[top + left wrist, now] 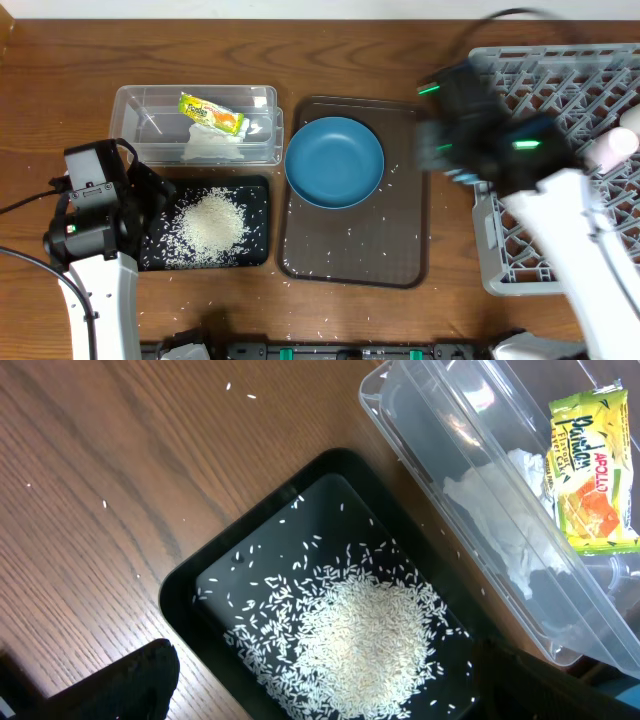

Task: Sort waste into correct bins and load items into the dishwasher rack
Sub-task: 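Carry the bowl right and lower it into the dish rack, then release the bowl in the rack and lift the right gripper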

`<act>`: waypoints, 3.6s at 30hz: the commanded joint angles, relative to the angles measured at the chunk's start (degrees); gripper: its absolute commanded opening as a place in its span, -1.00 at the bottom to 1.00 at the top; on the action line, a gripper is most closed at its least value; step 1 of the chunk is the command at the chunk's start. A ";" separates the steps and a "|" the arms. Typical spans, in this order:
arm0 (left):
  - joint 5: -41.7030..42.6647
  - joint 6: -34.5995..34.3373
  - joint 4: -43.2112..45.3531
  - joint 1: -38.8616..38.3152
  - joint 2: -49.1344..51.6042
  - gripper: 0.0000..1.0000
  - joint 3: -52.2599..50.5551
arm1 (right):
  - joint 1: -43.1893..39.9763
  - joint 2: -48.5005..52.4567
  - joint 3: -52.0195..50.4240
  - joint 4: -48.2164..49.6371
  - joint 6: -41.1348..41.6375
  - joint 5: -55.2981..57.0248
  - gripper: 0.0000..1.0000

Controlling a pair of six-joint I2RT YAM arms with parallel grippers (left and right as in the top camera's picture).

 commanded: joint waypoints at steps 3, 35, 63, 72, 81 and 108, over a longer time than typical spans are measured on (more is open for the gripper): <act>-0.94 0.09 -0.35 0.24 0.15 0.93 0.39 | -14.86 -1.31 -0.20 -1.70 -11.32 -5.31 -0.98; -0.94 0.09 -0.35 0.24 0.15 0.93 0.39 | -68.37 8.94 -34.16 34.10 -29.29 -87.65 -0.98; -0.94 0.09 -0.35 0.24 0.15 0.93 0.39 | -71.41 4.35 -33.81 21.70 -21.24 -60.22 -0.50; -0.94 0.09 -0.35 0.24 0.15 0.93 0.39 | -71.95 -7.93 -33.81 17.07 -18.88 -53.83 0.98; -0.94 0.09 -0.35 0.24 0.17 0.93 0.39 | -71.54 -19.08 -33.81 17.59 -16.13 -53.83 0.51; -0.94 0.09 -0.35 0.24 0.15 0.93 0.39 | -56.94 -1.62 -33.88 31.12 -3.26 -21.40 -0.98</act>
